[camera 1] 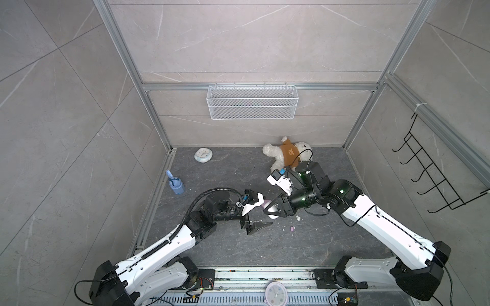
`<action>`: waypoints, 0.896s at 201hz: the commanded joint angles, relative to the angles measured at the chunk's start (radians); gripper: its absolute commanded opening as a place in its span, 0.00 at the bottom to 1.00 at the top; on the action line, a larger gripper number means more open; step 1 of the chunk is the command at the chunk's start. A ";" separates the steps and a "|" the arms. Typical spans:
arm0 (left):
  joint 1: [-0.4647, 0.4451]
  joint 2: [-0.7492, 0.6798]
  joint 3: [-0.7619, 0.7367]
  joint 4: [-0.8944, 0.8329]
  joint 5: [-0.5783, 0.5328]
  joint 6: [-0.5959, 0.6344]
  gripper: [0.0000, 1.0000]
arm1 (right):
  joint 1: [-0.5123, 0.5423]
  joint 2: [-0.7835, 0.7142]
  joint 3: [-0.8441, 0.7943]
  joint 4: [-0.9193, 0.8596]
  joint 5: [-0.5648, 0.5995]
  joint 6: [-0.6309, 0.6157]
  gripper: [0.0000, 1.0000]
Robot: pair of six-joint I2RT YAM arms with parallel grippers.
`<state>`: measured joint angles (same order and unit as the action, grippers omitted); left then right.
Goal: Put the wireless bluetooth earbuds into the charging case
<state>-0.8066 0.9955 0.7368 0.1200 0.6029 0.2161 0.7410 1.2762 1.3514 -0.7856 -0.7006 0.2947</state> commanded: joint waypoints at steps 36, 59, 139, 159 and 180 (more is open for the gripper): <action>-0.064 0.013 -0.023 0.181 -0.081 -0.035 0.99 | -0.005 -0.007 -0.047 0.143 -0.056 0.081 0.36; -0.082 0.018 -0.043 0.240 -0.120 -0.038 0.99 | -0.005 -0.020 -0.080 0.226 -0.076 0.151 0.35; -0.088 0.000 -0.051 0.242 -0.140 -0.027 0.81 | -0.013 -0.023 -0.092 0.224 -0.083 0.179 0.35; -0.088 -0.003 -0.051 0.234 -0.144 -0.021 0.77 | -0.017 -0.018 -0.091 0.223 -0.088 0.184 0.35; -0.088 0.000 -0.046 0.227 -0.143 -0.017 0.73 | -0.018 -0.013 -0.089 0.219 -0.094 0.189 0.34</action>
<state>-0.8906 1.0142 0.6857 0.3195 0.4706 0.1856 0.7284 1.2732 1.2629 -0.5781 -0.7689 0.4667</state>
